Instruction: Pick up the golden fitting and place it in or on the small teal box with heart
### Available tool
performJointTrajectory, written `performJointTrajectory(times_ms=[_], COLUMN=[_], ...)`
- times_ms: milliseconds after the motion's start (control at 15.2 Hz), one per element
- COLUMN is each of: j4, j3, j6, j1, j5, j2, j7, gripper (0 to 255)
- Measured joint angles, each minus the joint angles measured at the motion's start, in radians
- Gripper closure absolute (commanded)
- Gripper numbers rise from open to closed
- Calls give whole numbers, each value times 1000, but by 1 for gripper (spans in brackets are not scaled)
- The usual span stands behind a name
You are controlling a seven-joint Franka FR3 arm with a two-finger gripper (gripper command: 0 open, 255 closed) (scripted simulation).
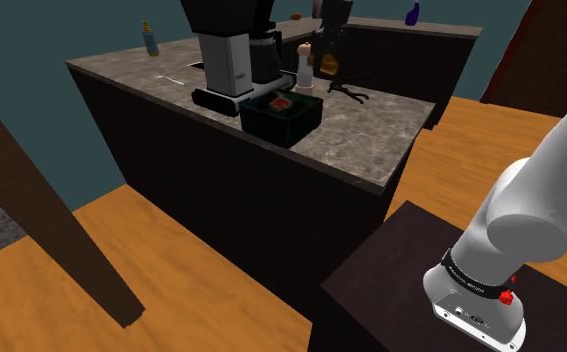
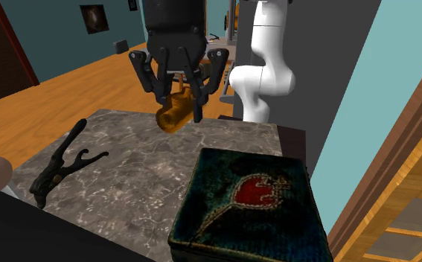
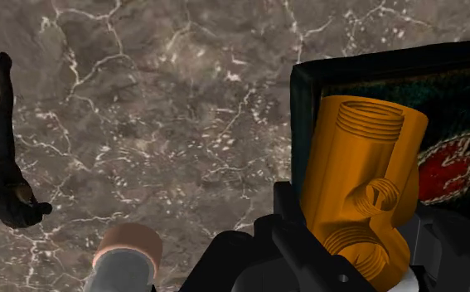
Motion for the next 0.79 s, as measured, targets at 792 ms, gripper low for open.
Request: performJointTrajectory(times_ms=[792], j4=[104], j3=[108], j6=[43], j1=[96], j5=[-5], j2=[131], j7=[204], gripper=[255])
